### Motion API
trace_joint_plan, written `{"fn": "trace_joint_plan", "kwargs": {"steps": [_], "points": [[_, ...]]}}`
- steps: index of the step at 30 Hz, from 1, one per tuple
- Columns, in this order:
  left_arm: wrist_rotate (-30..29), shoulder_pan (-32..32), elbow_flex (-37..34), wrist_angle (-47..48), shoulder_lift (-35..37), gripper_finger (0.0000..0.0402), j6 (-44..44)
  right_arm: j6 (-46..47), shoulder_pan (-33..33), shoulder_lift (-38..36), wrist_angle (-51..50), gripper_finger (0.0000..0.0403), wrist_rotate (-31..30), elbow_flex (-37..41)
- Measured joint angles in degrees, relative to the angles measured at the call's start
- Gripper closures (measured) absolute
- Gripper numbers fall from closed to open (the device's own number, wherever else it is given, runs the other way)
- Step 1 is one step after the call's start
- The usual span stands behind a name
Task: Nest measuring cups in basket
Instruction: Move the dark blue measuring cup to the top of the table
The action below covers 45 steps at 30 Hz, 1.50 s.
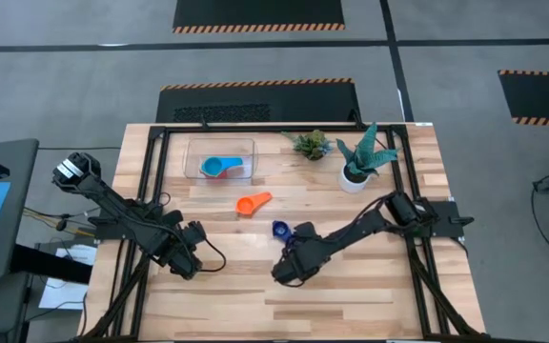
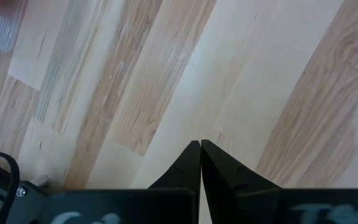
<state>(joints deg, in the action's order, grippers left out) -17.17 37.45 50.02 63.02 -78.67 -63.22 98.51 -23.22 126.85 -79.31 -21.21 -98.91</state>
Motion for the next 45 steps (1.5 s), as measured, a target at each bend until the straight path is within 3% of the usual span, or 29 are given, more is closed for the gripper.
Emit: {"fn": "trace_joint_plan", "kwargs": {"steps": [11, 27, 32, 36, 45], "points": [[0.02, 0.01, 0.0, 0.0, 0.0, 0.0401, 0.0, -7.16, 3.13, 0.0, 3.53, 0.0392, -1.42, 0.0], [0.15, 0.01, 0.0, 0.0, 0.0, 0.0401, -0.35, -10.11, 4.3, 0.0, 3.55, 0.0392, -1.6, 0.0], [0.13, 0.01, 0.0, 0.0, 0.0, 0.0402, -0.39, -10.13, 5.01, 0.0, 3.76, 0.0392, -4.81, 0.16], [0.03, 0.01, 0.0, 0.03, 0.0, 0.0401, -0.39, -14.23, 6.39, 0.0, 5.46, 0.0392, -2.57, 1.56], [0.0, 0.01, 0.0, 0.79, 0.0, 0.0401, -0.26, -8.69, 2.62, -0.02, 4.83, 0.0392, -2.25, 1.7]]}}
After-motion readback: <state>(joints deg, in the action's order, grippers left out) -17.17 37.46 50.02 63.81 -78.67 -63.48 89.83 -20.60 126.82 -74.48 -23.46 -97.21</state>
